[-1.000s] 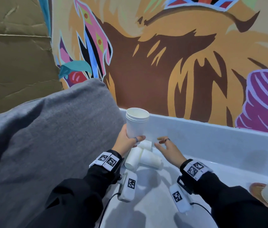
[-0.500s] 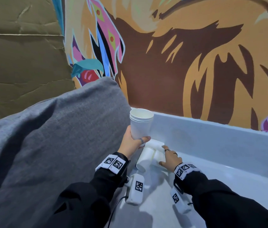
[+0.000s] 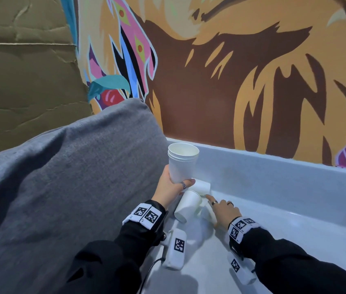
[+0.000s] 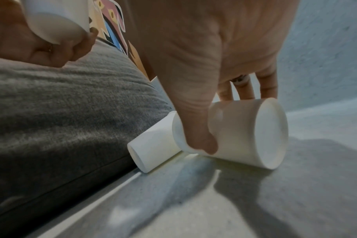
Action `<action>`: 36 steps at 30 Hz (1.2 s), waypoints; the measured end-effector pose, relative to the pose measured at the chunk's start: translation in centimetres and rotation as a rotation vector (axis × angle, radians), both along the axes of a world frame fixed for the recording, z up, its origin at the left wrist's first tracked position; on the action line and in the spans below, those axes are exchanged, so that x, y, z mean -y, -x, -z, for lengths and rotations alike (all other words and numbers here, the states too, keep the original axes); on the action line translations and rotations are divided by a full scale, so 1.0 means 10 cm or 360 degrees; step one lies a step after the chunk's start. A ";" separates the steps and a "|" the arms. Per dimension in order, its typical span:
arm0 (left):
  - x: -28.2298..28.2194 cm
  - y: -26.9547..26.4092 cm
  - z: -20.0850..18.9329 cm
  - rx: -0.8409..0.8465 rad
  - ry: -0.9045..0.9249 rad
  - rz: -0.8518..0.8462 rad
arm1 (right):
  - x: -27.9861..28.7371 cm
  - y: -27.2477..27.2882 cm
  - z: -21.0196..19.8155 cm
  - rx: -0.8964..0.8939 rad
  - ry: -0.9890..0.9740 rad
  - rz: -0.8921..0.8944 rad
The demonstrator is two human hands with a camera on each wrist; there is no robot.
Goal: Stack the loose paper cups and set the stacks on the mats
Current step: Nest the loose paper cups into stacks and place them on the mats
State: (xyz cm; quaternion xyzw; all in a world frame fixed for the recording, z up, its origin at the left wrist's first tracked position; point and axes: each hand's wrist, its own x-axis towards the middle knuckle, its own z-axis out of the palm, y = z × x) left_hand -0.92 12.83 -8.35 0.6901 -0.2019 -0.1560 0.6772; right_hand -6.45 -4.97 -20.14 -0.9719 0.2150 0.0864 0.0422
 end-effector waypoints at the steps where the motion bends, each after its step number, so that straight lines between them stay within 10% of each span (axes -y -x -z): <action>1: 0.00 0.01 0.00 0.0000 -0.0003 0.0006 | 0.02 0.04 0.00 -0.0041 0.0005 -0.0014; 6: 0.01 0.04 -0.01 -0.0006 -0.0006 0.0026 | 0.21 0.27 -0.07 0.0017 -0.0255 0.0078; 13: 0.01 0.10 -0.01 -0.0012 -0.0001 0.0062 | 0.33 0.31 -0.70 0.1622 -0.1070 0.0198; 19: 0.08 0.19 0.01 -0.0011 -0.0063 0.0111 | -0.03 0.35 -1.59 0.2308 -0.1417 -0.0131; 36: -0.01 0.21 -0.04 0.0034 -0.0097 0.0148 | -0.27 0.27 -1.34 0.1488 -0.1512 -0.0212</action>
